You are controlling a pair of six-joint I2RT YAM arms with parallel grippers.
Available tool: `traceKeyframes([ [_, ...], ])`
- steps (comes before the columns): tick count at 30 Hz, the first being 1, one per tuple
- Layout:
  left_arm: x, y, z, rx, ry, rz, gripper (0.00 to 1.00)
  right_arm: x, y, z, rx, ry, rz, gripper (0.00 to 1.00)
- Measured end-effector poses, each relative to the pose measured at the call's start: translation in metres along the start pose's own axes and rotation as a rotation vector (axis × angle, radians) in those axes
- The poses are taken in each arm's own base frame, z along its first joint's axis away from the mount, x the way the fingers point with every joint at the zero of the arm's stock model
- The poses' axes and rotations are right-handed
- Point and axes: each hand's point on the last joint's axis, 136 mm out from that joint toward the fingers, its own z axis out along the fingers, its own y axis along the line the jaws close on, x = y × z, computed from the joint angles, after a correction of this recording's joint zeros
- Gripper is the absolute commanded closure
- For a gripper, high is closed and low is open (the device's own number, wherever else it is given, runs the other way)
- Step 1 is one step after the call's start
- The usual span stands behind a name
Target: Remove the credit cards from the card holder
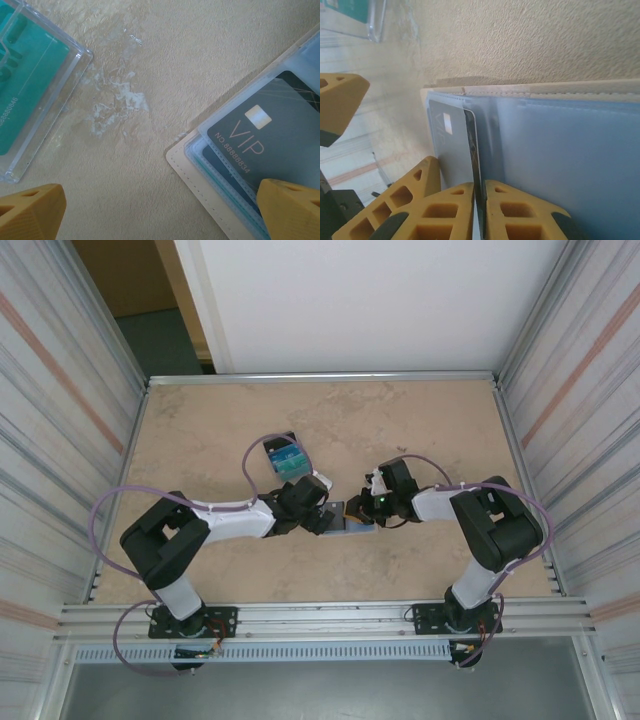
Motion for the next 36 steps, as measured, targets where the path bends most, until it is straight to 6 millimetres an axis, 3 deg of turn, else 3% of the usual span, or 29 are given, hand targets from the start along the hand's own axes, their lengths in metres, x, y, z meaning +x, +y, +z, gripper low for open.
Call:
traceKeyframes([
  [10,0.0,0.001,0.0,-0.004,0.0,0.0,0.01,-0.003,0.004,-0.003,-0.056,-0.008,0.006,1.0],
  [36,-0.001,0.001,0.001,-0.015,-0.002,0.004,0.01,-0.009,-0.013,-0.023,0.011,-0.047,0.002,1.0],
])
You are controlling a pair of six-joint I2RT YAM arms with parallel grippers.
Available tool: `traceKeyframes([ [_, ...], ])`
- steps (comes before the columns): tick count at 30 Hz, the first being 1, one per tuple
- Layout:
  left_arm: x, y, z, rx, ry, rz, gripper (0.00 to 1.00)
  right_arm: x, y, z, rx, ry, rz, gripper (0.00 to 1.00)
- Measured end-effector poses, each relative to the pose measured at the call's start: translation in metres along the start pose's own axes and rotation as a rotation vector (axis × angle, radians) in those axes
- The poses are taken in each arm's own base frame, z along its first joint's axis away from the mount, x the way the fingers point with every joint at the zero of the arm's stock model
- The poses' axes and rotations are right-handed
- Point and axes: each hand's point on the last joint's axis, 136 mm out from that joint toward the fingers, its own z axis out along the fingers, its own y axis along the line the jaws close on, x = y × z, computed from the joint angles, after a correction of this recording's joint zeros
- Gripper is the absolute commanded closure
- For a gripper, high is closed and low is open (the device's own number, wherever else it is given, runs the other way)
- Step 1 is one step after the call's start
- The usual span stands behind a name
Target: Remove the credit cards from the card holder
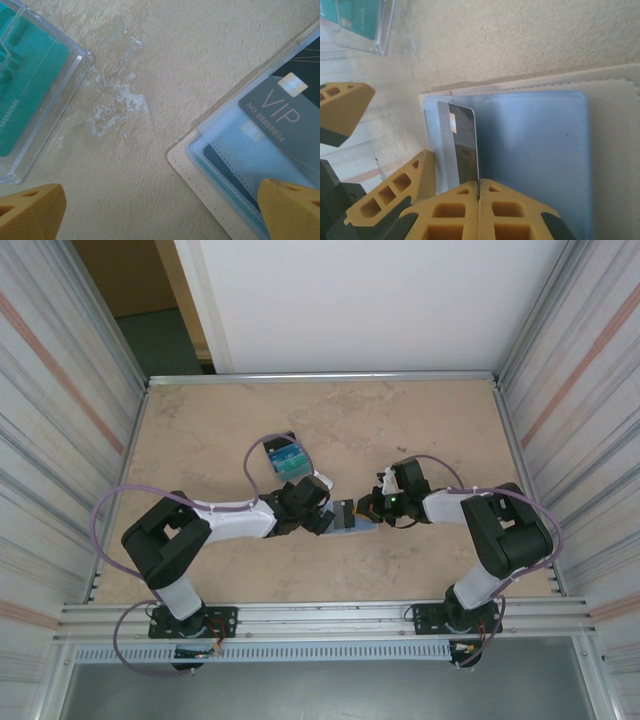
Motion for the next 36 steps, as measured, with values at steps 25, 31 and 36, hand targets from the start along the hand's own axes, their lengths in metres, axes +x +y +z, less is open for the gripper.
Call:
traceKeyframes([
  [25,-0.021,-0.01,-0.008,0.051,-0.035,0.046,0.01,0.002,-0.006,-0.007,0.05,-0.01,-0.007,1.0],
  [31,-0.017,-0.019,0.006,0.055,-0.014,0.08,0.01,0.003,-0.007,-0.007,0.06,-0.004,0.0,1.0],
  [36,-0.017,-0.02,0.008,0.053,-0.016,0.084,0.01,0.005,-0.006,-0.007,0.059,-0.001,-0.005,1.0],
])
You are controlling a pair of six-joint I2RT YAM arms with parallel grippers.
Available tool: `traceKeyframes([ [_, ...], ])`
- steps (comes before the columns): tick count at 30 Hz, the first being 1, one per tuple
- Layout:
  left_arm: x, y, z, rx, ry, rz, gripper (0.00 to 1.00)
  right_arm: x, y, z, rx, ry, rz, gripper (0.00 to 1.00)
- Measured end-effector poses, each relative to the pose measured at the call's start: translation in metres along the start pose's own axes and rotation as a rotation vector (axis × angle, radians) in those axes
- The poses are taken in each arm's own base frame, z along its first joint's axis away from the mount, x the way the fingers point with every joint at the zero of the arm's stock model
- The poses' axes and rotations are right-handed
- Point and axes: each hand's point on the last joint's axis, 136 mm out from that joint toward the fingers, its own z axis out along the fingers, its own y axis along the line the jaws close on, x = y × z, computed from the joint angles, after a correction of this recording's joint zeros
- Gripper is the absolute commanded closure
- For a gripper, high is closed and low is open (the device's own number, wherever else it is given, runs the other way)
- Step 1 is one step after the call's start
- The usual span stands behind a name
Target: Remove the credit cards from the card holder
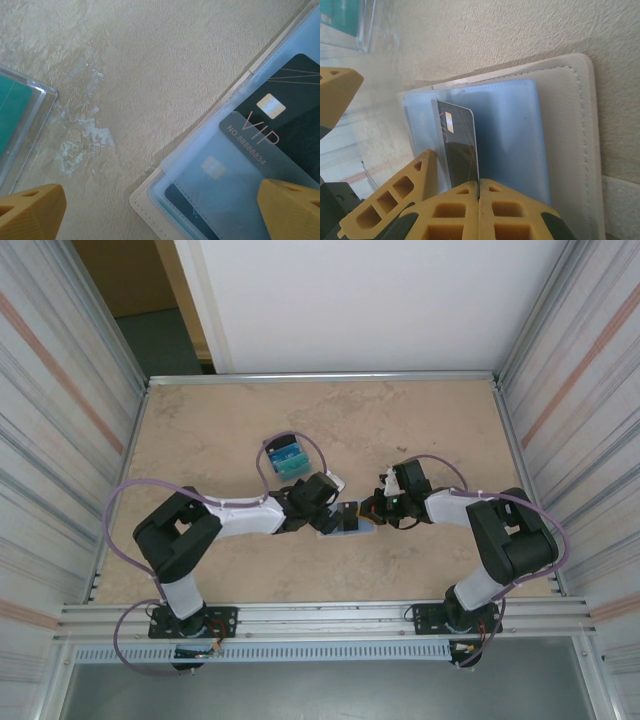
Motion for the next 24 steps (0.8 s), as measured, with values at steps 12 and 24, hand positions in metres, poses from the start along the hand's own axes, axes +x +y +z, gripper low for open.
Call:
traceKeyframes([
  [12,0.001,-0.001,0.002,0.001,0.001,-0.003,0.01,-0.001,0.014,0.004,-0.034,-0.016,-0.036,0.94],
  [24,-0.002,-0.003,0.005,0.01,-0.022,-0.026,0.01,-0.007,0.022,0.009,-0.077,-0.034,-0.038,0.84],
])
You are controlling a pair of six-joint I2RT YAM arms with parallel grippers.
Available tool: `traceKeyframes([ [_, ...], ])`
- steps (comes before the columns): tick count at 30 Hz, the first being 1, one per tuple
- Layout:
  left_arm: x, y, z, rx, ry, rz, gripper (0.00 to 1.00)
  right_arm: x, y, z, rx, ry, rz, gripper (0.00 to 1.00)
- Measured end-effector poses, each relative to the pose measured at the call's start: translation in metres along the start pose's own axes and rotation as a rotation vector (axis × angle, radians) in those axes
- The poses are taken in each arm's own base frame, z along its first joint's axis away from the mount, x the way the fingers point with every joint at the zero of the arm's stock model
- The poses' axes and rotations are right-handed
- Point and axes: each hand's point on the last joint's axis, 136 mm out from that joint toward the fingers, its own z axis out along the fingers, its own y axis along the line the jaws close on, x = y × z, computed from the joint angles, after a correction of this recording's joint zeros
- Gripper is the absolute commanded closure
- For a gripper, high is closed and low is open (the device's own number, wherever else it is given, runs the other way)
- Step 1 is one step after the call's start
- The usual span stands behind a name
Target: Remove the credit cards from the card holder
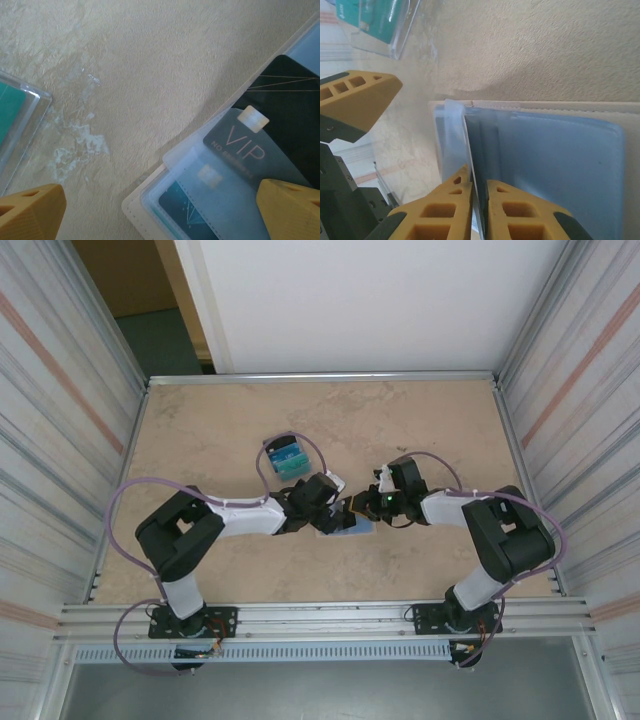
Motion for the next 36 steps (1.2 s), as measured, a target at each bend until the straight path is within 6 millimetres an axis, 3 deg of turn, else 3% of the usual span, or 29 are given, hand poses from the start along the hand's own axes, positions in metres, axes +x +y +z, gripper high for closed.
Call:
traceKeyframes([
  [4,-0.001,-0.001,0.001,0.005,-0.003,-0.005,0.01,0.0,0.001,0.003,-0.009,0.002,0.0,0.83],
  [11,0.0,-0.001,0.001,0.005,-0.003,-0.005,0.01,-0.001,-0.001,0.005,-0.007,-0.002,-0.001,0.97],
  [16,0.0,0.0,0.0,0.0,-0.002,-0.004,0.01,0.0,-0.004,0.004,0.007,-0.002,0.002,1.0],
  [22,0.005,0.007,-0.008,-0.027,0.013,0.001,0.01,-0.002,-0.006,-0.01,0.047,-0.025,-0.011,1.0],
  [28,0.009,0.021,-0.023,-0.061,0.034,0.013,0.01,-0.002,-0.004,-0.035,0.101,-0.069,-0.057,1.0],
  [36,-0.023,0.045,-0.071,-0.114,-0.08,-0.019,0.01,-0.004,0.014,-0.07,0.129,-0.156,-0.171,1.0],
])
